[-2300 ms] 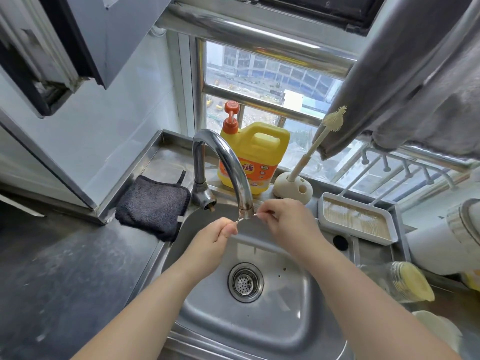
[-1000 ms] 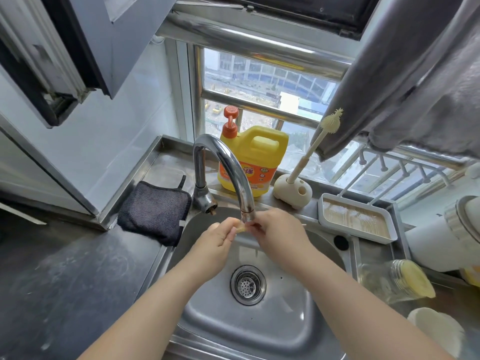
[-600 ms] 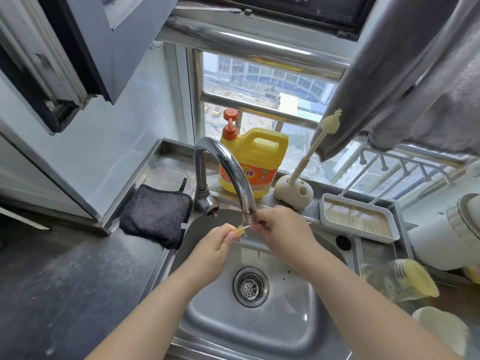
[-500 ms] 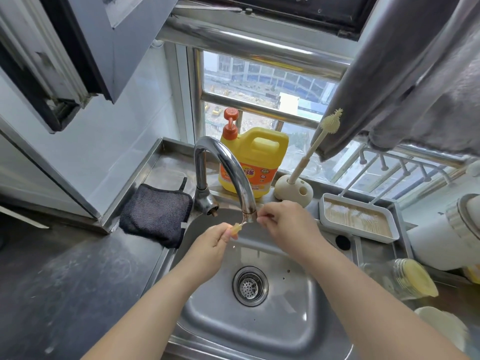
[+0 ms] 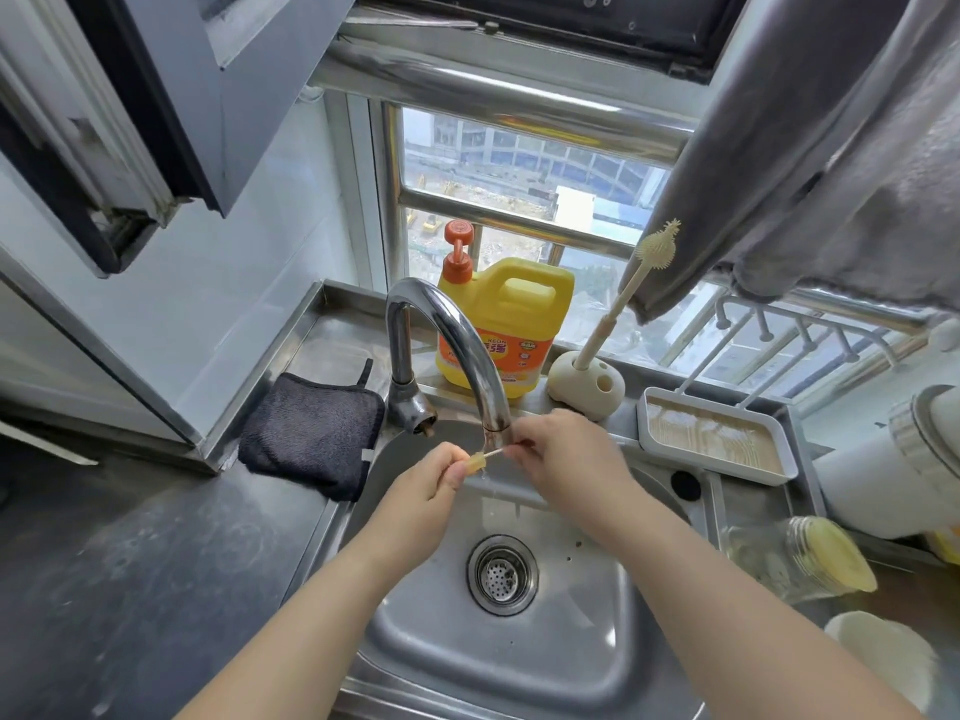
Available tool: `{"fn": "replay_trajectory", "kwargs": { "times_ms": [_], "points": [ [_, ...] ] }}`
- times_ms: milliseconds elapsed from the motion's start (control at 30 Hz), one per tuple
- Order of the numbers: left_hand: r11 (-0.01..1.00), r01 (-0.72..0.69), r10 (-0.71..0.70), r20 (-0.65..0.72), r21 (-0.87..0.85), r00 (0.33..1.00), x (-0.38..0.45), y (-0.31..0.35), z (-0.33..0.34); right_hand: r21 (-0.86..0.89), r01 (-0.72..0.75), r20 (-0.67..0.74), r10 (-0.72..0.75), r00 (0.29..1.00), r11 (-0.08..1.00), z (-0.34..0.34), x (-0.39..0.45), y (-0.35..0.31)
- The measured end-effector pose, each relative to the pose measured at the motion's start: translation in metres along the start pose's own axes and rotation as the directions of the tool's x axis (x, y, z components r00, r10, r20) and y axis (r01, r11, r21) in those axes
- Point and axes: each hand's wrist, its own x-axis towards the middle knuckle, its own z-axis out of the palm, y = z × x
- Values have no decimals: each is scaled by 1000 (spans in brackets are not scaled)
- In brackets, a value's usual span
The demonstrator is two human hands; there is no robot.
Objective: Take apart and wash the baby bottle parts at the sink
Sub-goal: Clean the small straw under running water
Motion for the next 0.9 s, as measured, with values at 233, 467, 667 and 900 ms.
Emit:
{"fn": "replay_trajectory", "kwargs": {
  "times_ms": [233, 467, 667, 900],
  "points": [
    [995, 97, -99, 44, 35, 994, -4, 3, 8, -21, 27, -22, -27, 999, 999, 7, -2, -1],
    [1000, 19, -19, 1, -10, 1000, -3, 13, 5, 11, 75, -5, -75, 997, 997, 4, -4, -2],
    [998, 22, -23, 25, 58, 999, -1, 0, 2, 45, -50, -46, 52, 998, 998, -3, -1, 12],
    [987, 84, -89, 32, 134, 995, -10, 4, 9, 13, -35, 19, 35, 999, 999, 1, -4, 7]
  ]
}}
